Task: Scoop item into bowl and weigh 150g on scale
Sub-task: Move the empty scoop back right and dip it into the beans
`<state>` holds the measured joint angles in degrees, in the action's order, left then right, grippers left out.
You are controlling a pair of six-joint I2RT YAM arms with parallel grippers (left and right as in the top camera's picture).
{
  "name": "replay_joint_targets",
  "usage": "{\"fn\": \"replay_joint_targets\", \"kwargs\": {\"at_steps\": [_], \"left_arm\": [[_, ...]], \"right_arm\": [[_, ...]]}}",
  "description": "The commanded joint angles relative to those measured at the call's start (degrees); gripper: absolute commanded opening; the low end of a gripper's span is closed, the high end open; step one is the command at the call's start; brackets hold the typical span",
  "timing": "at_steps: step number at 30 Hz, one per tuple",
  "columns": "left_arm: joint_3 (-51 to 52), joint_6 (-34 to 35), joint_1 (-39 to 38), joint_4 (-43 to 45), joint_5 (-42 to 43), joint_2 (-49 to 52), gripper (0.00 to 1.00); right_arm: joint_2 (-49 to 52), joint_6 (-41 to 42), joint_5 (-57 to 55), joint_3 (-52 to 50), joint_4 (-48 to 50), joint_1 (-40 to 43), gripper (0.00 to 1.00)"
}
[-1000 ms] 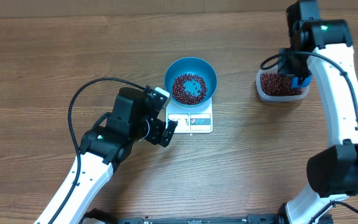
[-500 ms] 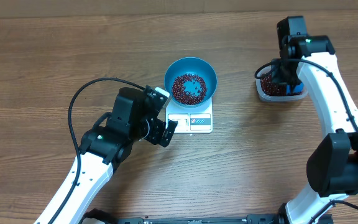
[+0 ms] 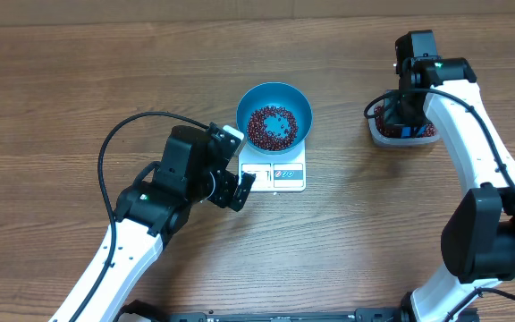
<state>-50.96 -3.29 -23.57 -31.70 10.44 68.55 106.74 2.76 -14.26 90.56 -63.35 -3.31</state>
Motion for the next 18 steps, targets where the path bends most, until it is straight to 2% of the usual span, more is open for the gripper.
{"fn": "replay_joint_targets", "kwargs": {"at_steps": [1, 18], "left_arm": [[0.07, 0.72, 0.2, 0.02, -0.35, 0.33, 1.0], [0.07, 0.72, 0.2, 0.02, -0.35, 0.33, 0.99]], "right_arm": [[-0.07, -0.31, 5.11, -0.52, 0.66, 0.11, 0.04], [-0.04, -1.81, 17.49, -0.52, -0.09, 0.09, 0.04]]}}
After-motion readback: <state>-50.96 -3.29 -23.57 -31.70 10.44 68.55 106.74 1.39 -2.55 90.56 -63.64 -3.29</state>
